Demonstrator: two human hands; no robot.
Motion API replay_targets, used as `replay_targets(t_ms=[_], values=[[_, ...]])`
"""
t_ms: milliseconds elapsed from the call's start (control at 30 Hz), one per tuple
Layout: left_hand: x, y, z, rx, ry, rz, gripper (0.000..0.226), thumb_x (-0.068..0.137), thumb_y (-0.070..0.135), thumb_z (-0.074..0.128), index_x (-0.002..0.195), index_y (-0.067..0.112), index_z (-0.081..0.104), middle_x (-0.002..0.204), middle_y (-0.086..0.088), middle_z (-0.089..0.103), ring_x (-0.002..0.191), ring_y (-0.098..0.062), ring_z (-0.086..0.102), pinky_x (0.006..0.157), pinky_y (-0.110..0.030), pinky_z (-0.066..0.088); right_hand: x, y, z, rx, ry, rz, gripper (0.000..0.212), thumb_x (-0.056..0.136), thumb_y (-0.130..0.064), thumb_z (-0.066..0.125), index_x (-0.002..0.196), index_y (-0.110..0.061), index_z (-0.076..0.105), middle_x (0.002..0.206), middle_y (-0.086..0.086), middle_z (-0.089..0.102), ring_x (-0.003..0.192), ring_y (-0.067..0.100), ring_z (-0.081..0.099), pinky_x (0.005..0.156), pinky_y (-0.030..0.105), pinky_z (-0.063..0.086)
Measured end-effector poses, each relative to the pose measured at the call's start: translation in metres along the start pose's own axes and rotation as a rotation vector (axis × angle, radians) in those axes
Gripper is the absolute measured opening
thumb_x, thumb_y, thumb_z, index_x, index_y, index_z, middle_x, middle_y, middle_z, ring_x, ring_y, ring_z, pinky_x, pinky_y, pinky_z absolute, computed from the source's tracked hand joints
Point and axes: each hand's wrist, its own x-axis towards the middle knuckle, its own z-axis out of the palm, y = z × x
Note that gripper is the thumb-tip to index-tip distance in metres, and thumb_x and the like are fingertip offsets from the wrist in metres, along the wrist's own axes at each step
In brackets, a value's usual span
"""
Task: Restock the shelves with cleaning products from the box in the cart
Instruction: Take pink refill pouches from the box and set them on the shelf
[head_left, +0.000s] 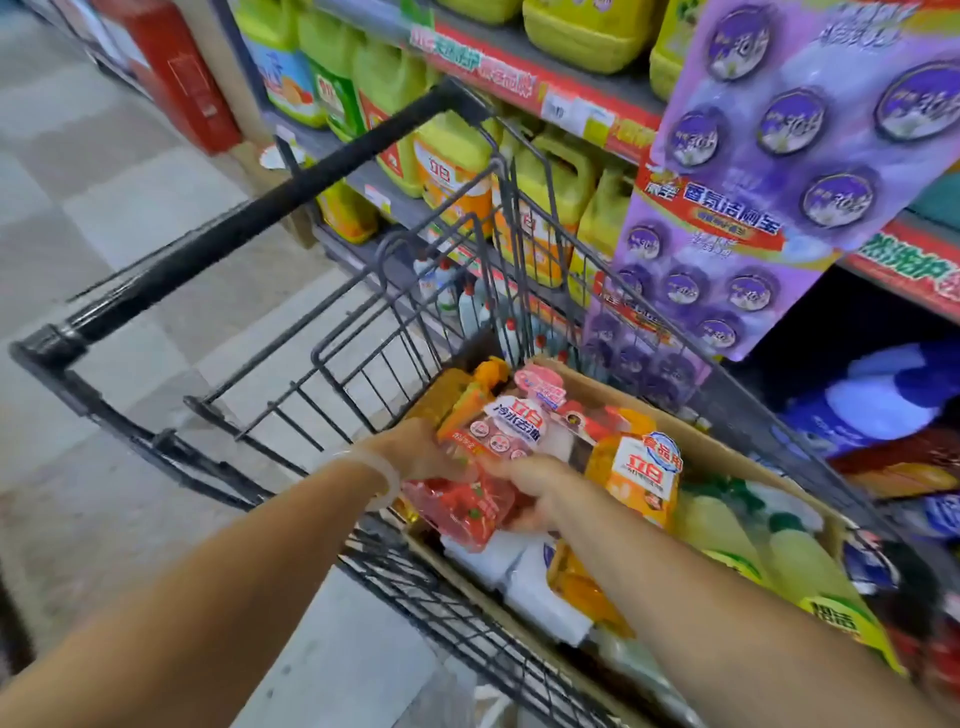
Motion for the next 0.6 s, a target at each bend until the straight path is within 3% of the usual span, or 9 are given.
replay_targets(t_ms=[67, 133, 233, 300, 333, 433, 467, 533, 600], values=[[-0.011, 0.000, 0.001, -0.061, -0.026, 0.039, 0.042, 0.072, 0.029, 0.079, 0.106, 0.024, 0.054, 0.094, 0.010, 0.060, 0.102, -0.018, 0.058, 0.093, -0.031, 0.045, -0.004, 0.005, -0.002, 0.032, -0.018, 0.014, 0.033, 0.071, -0.016, 0.080, 0.097, -0.012, 0.062, 0.119, 0.013, 0.065, 0.113, 0.031, 0.059, 0.101, 0.052, 0.044], [-0.024, -0.002, 0.000, -0.131, -0.034, 0.065, 0.047, 0.071, 0.025, 0.081, 0.109, 0.023, 0.053, 0.093, 0.012, 0.060, 0.104, -0.018, 0.058, 0.088, -0.027, 0.045, -0.011, 0.007, -0.006, 0.039, 0.008, -0.042, 0.031, 0.070, -0.013, 0.081, 0.091, -0.013, 0.059, 0.118, 0.010, 0.065, 0.112, 0.029, 0.060, 0.100, 0.048, 0.046], [-0.046, 0.006, -0.006, -0.270, 0.036, 0.071, 0.052, 0.070, 0.025, 0.082, 0.111, 0.014, 0.053, 0.099, 0.005, 0.063, 0.101, -0.019, 0.059, 0.079, -0.024, 0.046, -0.034, 0.004, -0.015, 0.105, 0.008, -0.091, 0.050, 0.064, -0.013, 0.085, 0.107, -0.008, 0.059, 0.109, 0.010, 0.069, 0.097, 0.026, 0.065, 0.085, 0.044, 0.054], [-0.063, 0.020, -0.010, -0.401, 0.056, 0.075, 0.062, 0.066, 0.022, 0.086, 0.116, 0.011, 0.051, 0.109, -0.003, 0.062, 0.098, -0.022, 0.059, 0.083, -0.028, 0.047, -0.054, -0.005, -0.027, 0.151, -0.024, -0.161, 0.040, 0.069, -0.012, 0.082, 0.102, -0.011, 0.060, 0.097, 0.008, 0.069, 0.083, 0.021, 0.065, 0.076, 0.038, 0.054], [-0.071, 0.029, -0.013, -0.447, 0.046, 0.095, 0.069, 0.061, 0.023, 0.088, 0.119, 0.009, 0.053, 0.111, -0.006, 0.064, 0.098, -0.023, 0.062, 0.084, -0.030, 0.049, -0.067, -0.010, -0.034, 0.154, -0.023, -0.200, 0.041, 0.067, -0.014, 0.083, 0.102, -0.013, 0.061, 0.094, 0.006, 0.070, 0.081, 0.020, 0.066, 0.079, 0.038, 0.054], [-0.099, 0.066, -0.014, -0.421, -0.019, 0.231, 0.070, 0.044, 0.030, 0.089, 0.107, 0.009, 0.067, 0.100, -0.011, 0.073, 0.087, -0.022, 0.069, 0.087, -0.040, 0.055, -0.112, -0.024, -0.065, 0.102, 0.039, -0.380, 0.081, 0.040, -0.028, 0.090, 0.114, -0.014, 0.059, 0.100, 0.005, 0.071, 0.086, 0.023, 0.069, 0.082, 0.043, 0.056], [-0.110, 0.082, -0.012, -0.398, -0.017, 0.281, 0.065, 0.042, 0.032, 0.090, 0.099, 0.009, 0.070, 0.093, -0.012, 0.073, 0.081, -0.021, 0.068, 0.082, -0.039, 0.054, -0.131, -0.028, -0.078, 0.078, 0.061, -0.454, 0.072, 0.045, -0.024, 0.090, 0.109, -0.014, 0.059, 0.095, 0.004, 0.071, 0.080, 0.019, 0.069, 0.074, 0.035, 0.058], [-0.134, 0.117, -0.003, -0.430, 0.027, 0.377, 0.041, 0.051, 0.021, 0.090, 0.083, 0.010, 0.066, 0.071, -0.003, 0.071, 0.062, -0.013, 0.064, 0.061, -0.026, 0.049, -0.173, -0.031, -0.108, 0.064, 0.087, -0.590, 0.037, 0.069, -0.003, 0.080, 0.095, -0.014, 0.057, 0.082, -0.001, 0.066, 0.063, 0.010, 0.064, 0.052, 0.019, 0.053], [-0.162, 0.156, 0.009, -0.468, 0.056, 0.486, 0.031, 0.058, 0.005, 0.085, 0.077, 0.014, 0.061, 0.055, 0.007, 0.066, 0.048, -0.006, 0.061, 0.050, -0.019, 0.045, -0.218, -0.032, -0.142, 0.070, 0.149, -0.728, 0.032, 0.074, 0.006, 0.073, 0.090, -0.015, 0.054, 0.081, -0.002, 0.064, 0.065, 0.011, 0.062, 0.052, 0.017, 0.053]])
